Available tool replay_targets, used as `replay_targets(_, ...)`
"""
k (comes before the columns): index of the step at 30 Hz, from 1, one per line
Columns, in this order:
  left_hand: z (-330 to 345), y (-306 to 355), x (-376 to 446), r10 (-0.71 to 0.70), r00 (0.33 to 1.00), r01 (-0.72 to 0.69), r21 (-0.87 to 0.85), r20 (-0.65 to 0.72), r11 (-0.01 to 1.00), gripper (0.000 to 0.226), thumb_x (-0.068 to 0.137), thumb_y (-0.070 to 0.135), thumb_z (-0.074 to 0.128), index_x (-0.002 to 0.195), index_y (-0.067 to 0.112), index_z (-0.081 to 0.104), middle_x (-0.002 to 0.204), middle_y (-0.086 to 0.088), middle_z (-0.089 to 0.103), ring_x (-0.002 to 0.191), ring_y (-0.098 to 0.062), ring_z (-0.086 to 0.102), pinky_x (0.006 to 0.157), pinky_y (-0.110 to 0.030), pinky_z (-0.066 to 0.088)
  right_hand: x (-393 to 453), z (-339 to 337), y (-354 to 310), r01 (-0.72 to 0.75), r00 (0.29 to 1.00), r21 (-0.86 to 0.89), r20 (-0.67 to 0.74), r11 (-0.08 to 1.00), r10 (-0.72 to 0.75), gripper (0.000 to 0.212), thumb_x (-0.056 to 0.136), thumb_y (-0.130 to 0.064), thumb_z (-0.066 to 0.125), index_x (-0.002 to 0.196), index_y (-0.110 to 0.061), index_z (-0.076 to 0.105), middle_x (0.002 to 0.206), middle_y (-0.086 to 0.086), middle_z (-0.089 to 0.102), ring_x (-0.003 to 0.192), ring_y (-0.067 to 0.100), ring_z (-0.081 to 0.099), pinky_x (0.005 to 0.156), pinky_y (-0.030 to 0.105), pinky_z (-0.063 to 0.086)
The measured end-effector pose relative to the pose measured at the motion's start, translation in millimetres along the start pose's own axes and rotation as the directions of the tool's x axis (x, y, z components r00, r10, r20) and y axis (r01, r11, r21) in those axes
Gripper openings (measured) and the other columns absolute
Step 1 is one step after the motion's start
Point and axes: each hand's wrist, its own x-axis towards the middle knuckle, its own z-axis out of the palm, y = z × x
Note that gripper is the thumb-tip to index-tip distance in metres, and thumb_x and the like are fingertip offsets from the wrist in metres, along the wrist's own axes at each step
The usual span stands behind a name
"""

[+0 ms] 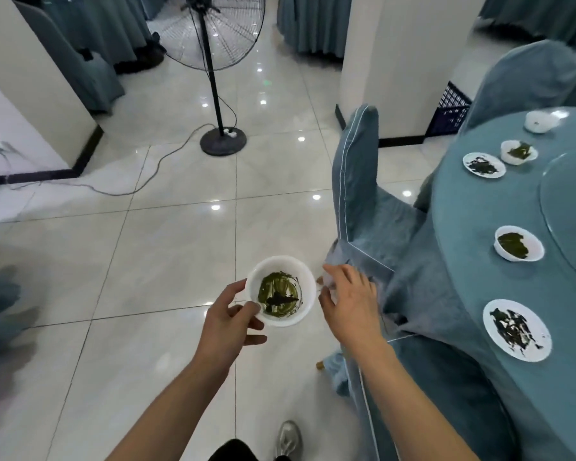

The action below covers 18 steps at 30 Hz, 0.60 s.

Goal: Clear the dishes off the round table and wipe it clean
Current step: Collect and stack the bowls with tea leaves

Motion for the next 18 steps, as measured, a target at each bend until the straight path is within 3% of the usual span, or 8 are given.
replay_targets(11, 90, 65, 129, -0.01, 0.965, -0.019, 0.109, 0.261, 0.994, 0.036, 0.094, 0.006, 0.06, 0.121, 0.028, 0.065, 0.08, -0.014, 0.07, 0.073, -0.024, 0.068, 0.064, -0.043, 0.063, 89, -20, 58, -0.262, 0.963, -0.088, -0.089, 0.961, 0.254, 0.036, 0.092, -0.027, 0.06, 0.128, -0.024, 0.057, 0.124, 0.0, 0.055, 0.109, 0.026, 0.055, 0.093, 0.043, 0.042)
replay_targets(18, 157, 119, 230, -0.014, 0.892, -0.079, 0.187, 0.451, 0.979, 0.035, 0.094, 0.005, 0.061, 0.117, 0.03, 0.066, 0.068, -0.009, 0.07, 0.065, -0.018, 0.069, 0.062, -0.041, 0.062, 168, -24, 93, -0.476, 0.875, -0.098, -0.156, 0.874, 0.458, 0.043, 0.092, -0.029, 0.059, 0.135, -0.025, 0.055, 0.131, 0.0, 0.054, 0.114, 0.026, 0.054, 0.1, 0.043, 0.038)
